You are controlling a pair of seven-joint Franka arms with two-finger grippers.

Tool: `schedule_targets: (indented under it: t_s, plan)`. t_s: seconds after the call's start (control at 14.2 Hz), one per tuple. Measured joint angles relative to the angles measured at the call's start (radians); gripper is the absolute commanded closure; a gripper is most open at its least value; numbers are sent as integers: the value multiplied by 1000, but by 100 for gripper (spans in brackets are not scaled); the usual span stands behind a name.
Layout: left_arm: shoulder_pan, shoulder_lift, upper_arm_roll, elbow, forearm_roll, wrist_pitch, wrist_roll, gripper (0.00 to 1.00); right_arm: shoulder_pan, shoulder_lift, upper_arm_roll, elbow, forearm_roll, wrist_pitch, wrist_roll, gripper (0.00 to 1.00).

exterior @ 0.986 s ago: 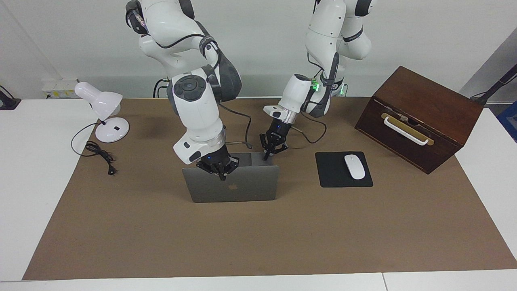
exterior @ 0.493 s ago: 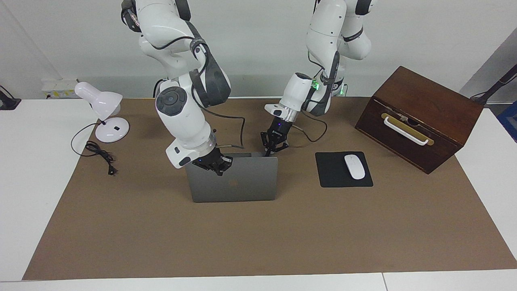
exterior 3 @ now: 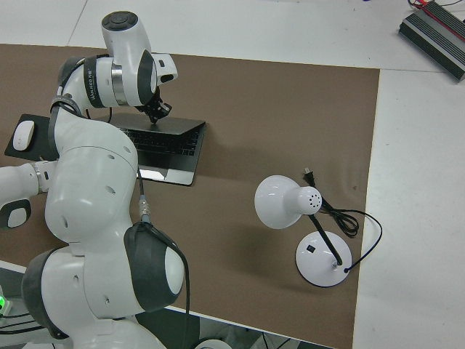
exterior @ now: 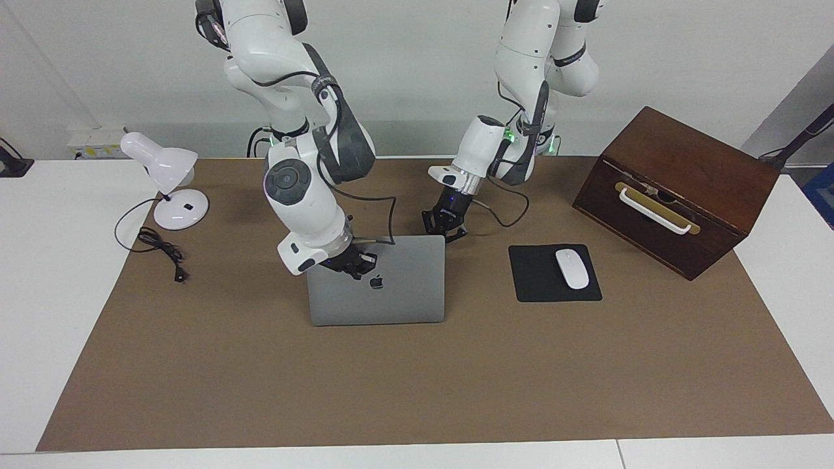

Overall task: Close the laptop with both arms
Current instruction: 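Push the laptop lid down toward the robot with the right gripper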

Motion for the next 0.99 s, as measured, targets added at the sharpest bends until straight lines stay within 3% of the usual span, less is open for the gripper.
schedule_targets:
  t_s: [0.99]
  plan:
    - [-2, 0, 1, -1, 0, 2, 11, 100, 9, -16, 5, -167, 0, 182, 0, 100]
